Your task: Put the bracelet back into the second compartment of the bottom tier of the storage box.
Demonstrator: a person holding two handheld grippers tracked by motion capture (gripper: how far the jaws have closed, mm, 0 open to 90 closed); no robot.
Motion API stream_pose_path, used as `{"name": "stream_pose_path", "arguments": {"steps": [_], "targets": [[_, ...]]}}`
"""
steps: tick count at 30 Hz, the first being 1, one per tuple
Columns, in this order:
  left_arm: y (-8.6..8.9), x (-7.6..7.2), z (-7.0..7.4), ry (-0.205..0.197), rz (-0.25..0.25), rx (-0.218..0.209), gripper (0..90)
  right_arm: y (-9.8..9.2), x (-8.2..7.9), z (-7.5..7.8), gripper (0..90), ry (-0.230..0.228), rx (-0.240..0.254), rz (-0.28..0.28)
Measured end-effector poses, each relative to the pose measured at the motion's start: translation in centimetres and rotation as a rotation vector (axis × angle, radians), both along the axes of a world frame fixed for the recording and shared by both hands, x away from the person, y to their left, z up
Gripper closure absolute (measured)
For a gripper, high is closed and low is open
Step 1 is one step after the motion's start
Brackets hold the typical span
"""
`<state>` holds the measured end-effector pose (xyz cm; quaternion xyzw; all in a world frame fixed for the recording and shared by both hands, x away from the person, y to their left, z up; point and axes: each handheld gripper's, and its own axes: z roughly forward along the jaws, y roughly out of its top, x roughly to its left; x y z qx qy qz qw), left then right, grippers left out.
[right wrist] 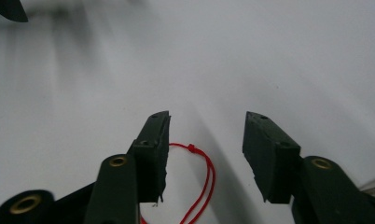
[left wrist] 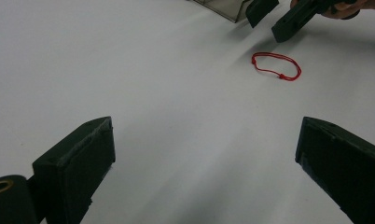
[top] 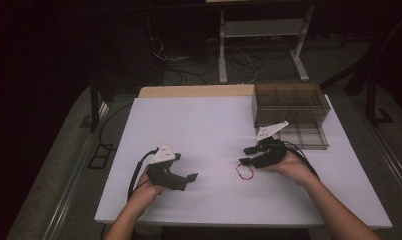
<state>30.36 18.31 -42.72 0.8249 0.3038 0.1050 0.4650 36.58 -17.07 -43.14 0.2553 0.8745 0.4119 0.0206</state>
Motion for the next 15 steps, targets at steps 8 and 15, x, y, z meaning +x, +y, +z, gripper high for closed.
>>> {"name": "stream_pose_path", "arguments": {"steps": [8, 15], "targets": [[-0.05, 0.02, -0.02, 0.001, -0.003, 0.001, 3.7, 0.25, 0.37, -0.46, 65.0, 0.012, -0.01, 0.038], [-0.02, 0.0, 0.0, 0.001, 0.001, -0.003, 3.6, 1.0, 0.79, -0.66, 72.3, 0.011, -0.017, 0.061]]}}
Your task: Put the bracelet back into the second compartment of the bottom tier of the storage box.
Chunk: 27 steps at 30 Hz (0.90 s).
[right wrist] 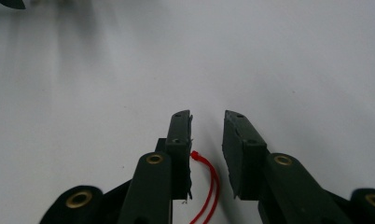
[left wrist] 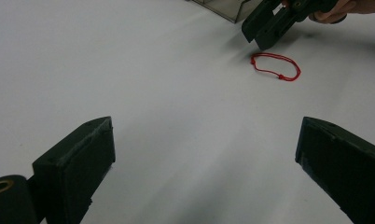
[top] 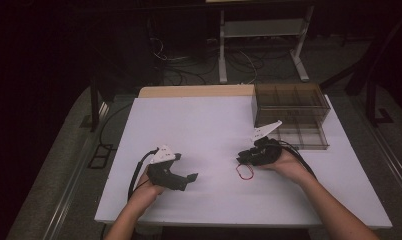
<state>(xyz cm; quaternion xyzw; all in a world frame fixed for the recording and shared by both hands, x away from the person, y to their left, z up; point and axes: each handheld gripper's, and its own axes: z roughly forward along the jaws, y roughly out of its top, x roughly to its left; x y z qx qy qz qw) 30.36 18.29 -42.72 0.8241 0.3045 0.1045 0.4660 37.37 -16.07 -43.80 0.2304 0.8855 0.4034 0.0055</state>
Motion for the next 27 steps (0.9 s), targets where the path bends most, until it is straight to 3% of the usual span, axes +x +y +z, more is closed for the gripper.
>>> {"name": "stream_pose_path", "arguments": {"steps": [15, 27], "targets": [[0.0, 0.0, 0.0, 0.001, -0.005, 0.004, 3.7, 0.8, -0.2, -1.1, 77.2, 0.009, -0.058, 0.034], [0.0, 0.0, 0.0, 0.001, -0.005, 0.003, 3.6, 1.1, -0.4, -1.1, 77.7, -0.048, -0.084, 0.045]]}}
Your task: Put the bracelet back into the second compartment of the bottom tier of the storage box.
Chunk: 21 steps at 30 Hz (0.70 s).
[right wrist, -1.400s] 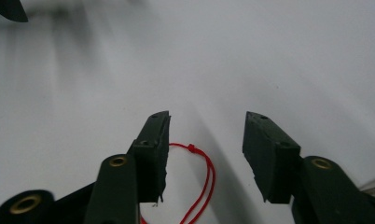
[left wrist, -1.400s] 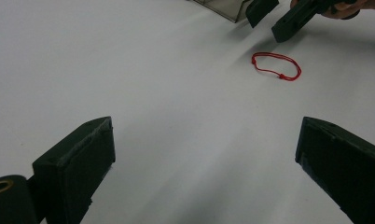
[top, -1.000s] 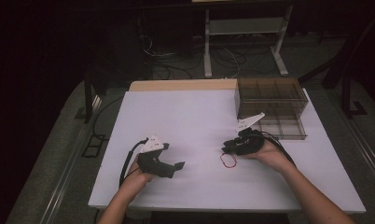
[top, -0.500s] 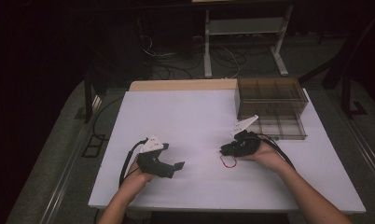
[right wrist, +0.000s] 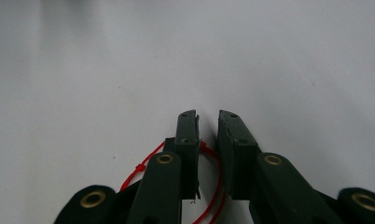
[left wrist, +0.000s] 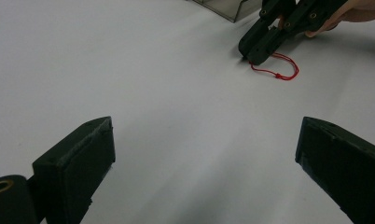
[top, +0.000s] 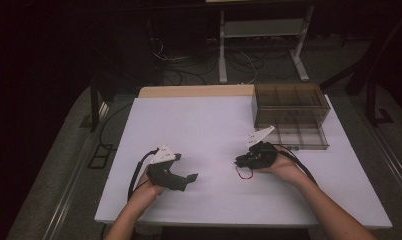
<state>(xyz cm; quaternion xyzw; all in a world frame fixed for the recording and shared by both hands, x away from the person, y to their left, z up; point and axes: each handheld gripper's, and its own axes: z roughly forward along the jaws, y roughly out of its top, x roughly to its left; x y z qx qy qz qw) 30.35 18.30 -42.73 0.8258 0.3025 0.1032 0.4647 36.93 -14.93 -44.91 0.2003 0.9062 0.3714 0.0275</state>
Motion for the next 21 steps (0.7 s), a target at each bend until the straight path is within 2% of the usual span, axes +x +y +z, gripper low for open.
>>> {"name": "stream_pose_path", "arguments": {"steps": [11, 21], "targets": [[-0.04, -0.01, -0.02, 0.002, -0.002, 0.001, 3.7, 0.19, -0.26, 0.0, 83.8, -0.035, -0.022, -0.002], [-0.03, -0.01, -0.02, 0.002, -0.003, 0.001, 3.6, 0.17, -0.25, 0.0, 86.3, -0.029, -0.019, -0.004]]}}
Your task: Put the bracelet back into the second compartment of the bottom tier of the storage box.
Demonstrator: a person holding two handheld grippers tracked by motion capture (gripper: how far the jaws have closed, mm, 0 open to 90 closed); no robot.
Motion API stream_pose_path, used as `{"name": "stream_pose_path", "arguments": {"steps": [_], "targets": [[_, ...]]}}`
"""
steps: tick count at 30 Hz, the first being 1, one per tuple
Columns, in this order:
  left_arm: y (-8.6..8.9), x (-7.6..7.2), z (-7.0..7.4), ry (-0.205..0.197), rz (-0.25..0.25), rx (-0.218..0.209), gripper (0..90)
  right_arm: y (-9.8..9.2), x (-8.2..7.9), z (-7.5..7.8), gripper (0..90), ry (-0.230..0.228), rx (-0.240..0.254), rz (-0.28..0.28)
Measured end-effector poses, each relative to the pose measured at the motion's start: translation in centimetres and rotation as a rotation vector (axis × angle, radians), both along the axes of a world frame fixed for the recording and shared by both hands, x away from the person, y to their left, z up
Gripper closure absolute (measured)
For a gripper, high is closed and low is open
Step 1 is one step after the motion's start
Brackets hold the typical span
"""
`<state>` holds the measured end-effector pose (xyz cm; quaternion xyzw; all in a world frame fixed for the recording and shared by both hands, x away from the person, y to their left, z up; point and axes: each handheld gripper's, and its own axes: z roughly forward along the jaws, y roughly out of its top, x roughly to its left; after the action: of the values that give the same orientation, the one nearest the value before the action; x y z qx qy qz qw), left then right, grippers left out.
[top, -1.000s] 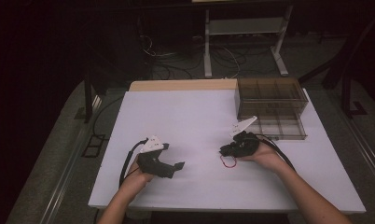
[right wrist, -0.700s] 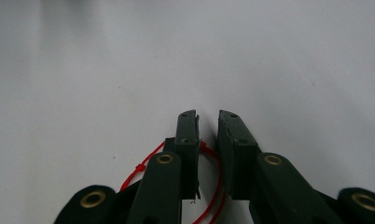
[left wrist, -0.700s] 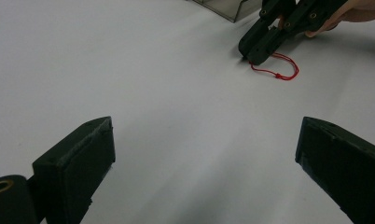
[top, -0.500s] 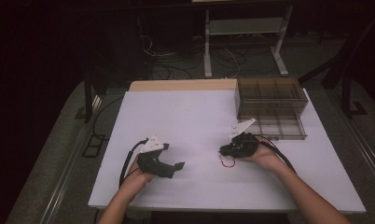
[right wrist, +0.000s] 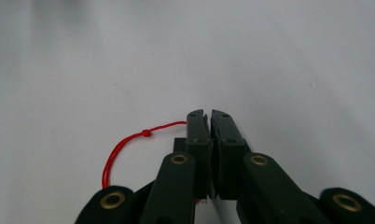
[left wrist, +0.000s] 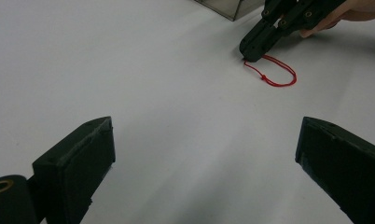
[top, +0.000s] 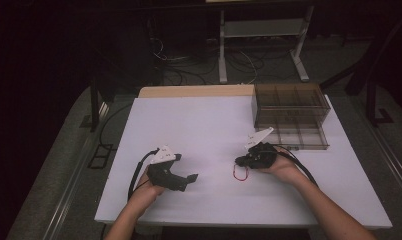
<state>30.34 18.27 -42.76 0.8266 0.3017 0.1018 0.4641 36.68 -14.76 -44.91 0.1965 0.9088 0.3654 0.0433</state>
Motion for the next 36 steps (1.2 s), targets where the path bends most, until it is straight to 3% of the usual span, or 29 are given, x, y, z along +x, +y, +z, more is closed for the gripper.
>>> {"name": "stream_pose_path", "arguments": {"steps": [16, 36], "targets": [[0.1, 0.0, 0.0, 0.002, -0.001, 0.001, 3.6, -0.6, 0.1, 0.5, 86.3, 0.033, 0.045, -0.03], [0.1, 0.1, -0.1, 0.002, -0.003, 0.004, 3.6, -1.5, 0.0, 1.7, 86.4, 0.012, 0.089, -0.048]]}}
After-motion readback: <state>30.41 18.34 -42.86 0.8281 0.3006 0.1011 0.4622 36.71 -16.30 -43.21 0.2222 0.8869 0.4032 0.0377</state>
